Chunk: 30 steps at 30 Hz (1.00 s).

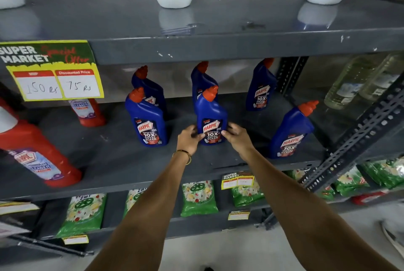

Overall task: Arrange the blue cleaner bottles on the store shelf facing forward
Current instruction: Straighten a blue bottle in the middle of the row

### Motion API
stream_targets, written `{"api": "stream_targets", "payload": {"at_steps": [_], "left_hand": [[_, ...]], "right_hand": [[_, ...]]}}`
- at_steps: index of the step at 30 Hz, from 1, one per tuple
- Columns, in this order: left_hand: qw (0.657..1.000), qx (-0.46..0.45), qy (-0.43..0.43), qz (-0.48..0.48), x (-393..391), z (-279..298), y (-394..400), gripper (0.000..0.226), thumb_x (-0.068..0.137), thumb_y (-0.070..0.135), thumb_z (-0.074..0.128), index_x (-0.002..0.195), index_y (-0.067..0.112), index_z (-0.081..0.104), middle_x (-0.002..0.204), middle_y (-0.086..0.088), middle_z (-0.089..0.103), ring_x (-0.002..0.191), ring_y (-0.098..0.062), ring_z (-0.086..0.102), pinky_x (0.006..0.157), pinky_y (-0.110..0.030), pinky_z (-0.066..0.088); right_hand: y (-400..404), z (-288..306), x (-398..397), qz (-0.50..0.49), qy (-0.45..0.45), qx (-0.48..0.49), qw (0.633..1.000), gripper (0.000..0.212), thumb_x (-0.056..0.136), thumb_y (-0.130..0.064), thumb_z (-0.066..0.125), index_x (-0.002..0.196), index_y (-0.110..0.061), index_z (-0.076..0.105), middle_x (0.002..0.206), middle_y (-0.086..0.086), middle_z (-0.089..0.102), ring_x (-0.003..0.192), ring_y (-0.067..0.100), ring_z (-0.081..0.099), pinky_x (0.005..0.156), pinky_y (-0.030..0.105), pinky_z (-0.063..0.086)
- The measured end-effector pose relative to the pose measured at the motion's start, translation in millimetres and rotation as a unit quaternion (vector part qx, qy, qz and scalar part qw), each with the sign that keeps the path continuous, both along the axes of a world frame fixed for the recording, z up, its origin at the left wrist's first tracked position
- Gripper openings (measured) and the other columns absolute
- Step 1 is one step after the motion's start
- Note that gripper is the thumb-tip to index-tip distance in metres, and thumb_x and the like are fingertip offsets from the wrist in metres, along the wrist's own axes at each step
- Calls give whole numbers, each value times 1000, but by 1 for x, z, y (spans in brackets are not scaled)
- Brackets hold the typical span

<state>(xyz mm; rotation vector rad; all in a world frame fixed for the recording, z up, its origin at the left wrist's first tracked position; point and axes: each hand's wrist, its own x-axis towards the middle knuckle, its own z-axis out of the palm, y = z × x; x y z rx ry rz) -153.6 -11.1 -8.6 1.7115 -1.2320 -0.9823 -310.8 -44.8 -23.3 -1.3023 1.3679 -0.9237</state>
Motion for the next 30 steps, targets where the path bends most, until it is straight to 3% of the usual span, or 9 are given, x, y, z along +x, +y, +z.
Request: {"api": "stream_targets", "payload": {"at_steps": [7, 14, 30], "left_hand": [[1000, -10, -5, -9, -5, 1, 35, 33, 83, 9, 65, 114, -2, 58, 121, -20, 64, 112, -29, 60, 93, -32, 46], [1000, -12, -4, -13, -11, 1, 56, 35, 83, 7, 65, 116, -3, 56, 123, -19, 62, 115, -29, 58, 95, -32, 45], [1000, -20, -9, -12, -16, 4, 74, 38, 84, 7, 64, 120, 0, 56, 125, -18, 62, 117, -28, 56, 97, -33, 44]], "right_hand": [[37, 2, -8, 3, -19, -3, 1000, 46, 88, 0, 56, 132, -2, 46, 129, 22, 58, 120, 31, 55, 103, 43, 45], [62, 2, -16, 8, -23, -21, 999, 42, 87, 1, 56, 128, -1, 50, 124, 22, 61, 107, 22, 57, 101, 44, 47], [76, 6, -21, 10, -2, -6, 1000, 39, 87, -4, 57, 125, -4, 54, 123, 19, 63, 112, 26, 60, 101, 46, 47]]}}
